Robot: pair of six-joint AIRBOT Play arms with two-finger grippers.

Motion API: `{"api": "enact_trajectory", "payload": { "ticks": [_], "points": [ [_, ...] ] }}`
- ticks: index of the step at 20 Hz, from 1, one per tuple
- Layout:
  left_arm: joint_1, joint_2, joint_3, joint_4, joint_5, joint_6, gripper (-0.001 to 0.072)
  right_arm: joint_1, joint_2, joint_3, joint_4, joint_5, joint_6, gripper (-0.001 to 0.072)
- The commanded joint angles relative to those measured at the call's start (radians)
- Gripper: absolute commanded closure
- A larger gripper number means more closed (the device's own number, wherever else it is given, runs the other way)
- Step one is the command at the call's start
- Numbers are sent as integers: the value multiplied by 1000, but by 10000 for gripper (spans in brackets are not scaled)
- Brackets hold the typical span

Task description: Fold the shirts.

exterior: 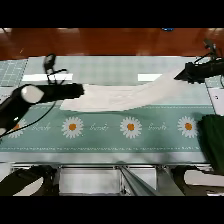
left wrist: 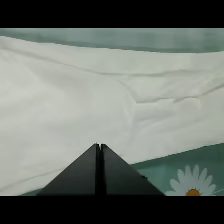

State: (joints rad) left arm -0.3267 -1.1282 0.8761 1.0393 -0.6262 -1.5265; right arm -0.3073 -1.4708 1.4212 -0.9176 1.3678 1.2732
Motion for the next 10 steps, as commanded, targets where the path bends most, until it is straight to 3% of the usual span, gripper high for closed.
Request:
{"api": "enact_trajectory", "payload": {
  "ticks": [1,7,10],
  "points": [
    [-189,-266,211,-4,-41,-4,694,1,228,-98,-90,24,47,681],
    [-404,-724,759,-22,-275,-45,694,2,511,-275,-77,20,66,681],
    [-473,-845,888,-169,-298,-57,694,2,583,-310,-75,25,74,681]
  ]
}}
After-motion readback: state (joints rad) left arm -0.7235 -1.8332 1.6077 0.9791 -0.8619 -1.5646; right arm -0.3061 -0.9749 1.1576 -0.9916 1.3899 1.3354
